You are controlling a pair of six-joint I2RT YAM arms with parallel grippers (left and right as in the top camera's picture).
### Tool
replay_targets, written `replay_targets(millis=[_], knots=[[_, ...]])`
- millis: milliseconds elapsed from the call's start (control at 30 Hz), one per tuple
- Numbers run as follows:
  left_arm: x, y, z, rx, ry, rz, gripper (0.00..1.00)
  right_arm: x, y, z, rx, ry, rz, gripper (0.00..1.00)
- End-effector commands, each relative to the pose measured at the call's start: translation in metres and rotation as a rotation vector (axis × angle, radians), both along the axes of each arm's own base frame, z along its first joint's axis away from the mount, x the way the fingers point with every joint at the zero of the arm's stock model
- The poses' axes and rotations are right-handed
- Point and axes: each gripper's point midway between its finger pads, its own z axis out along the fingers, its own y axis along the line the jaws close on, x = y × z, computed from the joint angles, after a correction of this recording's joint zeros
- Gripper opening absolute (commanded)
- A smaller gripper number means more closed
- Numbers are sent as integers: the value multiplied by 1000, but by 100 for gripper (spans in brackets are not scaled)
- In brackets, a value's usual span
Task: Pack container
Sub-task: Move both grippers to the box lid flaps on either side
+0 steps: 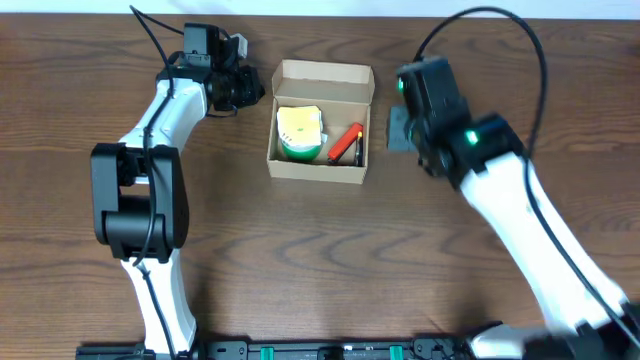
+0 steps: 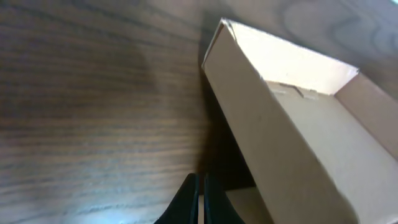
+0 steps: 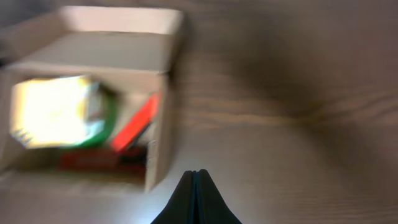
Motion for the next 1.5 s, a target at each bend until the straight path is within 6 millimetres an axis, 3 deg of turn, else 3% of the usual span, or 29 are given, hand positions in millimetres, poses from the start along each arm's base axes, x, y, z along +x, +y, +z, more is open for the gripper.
replay_targets(millis=[0, 200, 400, 567, 833, 1067, 1467], knots=[[7, 0, -5, -35, 10, 34, 6, 20, -18, -50, 86, 113, -106, 1], [17, -1, -11, -73, 2, 69, 6, 68, -10, -115, 374, 194, -72, 1], [15, -7, -32, -126, 50, 60, 6, 99, 20, -154, 620, 205, -5, 1], [19, -14, -27, -163, 24, 33, 6, 115, 40, -171, 731, 185, 33, 1], [19, -23, -18, -224, 11, -1, 5, 133, 58, -173, 800, 120, 54, 1], [20, -35, -2, -298, -36, -66, 5, 147, 67, -153, 852, 36, 111, 1], [31, -35, 38, -404, -181, -160, 6, 143, 80, -122, 934, -38, 351, 1]])
